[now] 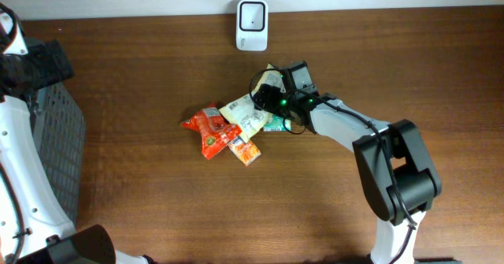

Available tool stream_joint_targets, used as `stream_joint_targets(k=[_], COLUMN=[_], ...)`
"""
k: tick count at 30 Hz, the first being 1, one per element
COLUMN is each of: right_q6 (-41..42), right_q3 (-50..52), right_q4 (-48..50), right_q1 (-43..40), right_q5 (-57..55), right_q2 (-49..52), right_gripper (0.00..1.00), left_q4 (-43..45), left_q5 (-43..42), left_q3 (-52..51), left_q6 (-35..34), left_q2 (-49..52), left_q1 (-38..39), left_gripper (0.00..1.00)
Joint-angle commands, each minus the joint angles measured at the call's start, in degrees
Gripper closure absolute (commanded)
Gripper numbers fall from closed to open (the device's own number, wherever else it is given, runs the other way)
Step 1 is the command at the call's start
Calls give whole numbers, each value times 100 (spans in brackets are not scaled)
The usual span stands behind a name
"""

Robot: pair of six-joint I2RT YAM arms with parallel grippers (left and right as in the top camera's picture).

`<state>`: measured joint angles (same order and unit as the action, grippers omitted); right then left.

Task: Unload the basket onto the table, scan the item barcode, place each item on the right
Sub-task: 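Lift the cream bag and hold it over the barcode scanner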

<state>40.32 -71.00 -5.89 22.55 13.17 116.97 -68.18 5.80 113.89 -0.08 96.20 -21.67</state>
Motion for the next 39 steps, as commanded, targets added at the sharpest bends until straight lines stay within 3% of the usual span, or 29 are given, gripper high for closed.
stream_joint_targets(k=[1,3,7,11,14,19,24,27,30,34,37,39], right_q6=[267,264,111,-750,-990,-938,-232,374,372,-533,-1244,-1934], right_q3=[-4,-4,-7,-7,-7,-7,-7,-7,-7,-7,-588,-1788], right_q4=[94,98,98,83,76,-28,-437,-1045,-1196,-1453,-2267,-3261], right_q1=[111,105,-103,-525,-813,-1486,-2188,-2424,-2406,-2205,-1600,-920], right_q5=[463,479,1036,2087,2833,3901,3689,2940,2796,2850,1296,-273], right_q2=[247,247,138,-431,-1071,-2420,-3840,-4417,-4553,-4527,-4266,-3552], right_gripper=[34,63,68,78,94,96,96,96,96,96,96,96], left_q4=[-7,-7,-7,-7,-7,-7,-7,-7,-7,-7,-9,-7], left_q5=[-42,-42,-42,-42,-42,-42,-42,-42,-42,-42,-42,-42], left_q3=[22,22,22,20,22,22,22,22,22,22,22,22], left_q6=[-57,-57,-57,-57,-57,-59,-57,-57,-57,-57,-57,-57], left_q2=[-107,-107,-107,-107,-107,-107,-107,-107,-107,-107,-107,-107], left_q1=[-15,-15,-15,-15,-15,-15,-15,-15,-15,-15,-15,-15], left_gripper=[1,1,1,1,1,1,1,1,1,1,1,1])
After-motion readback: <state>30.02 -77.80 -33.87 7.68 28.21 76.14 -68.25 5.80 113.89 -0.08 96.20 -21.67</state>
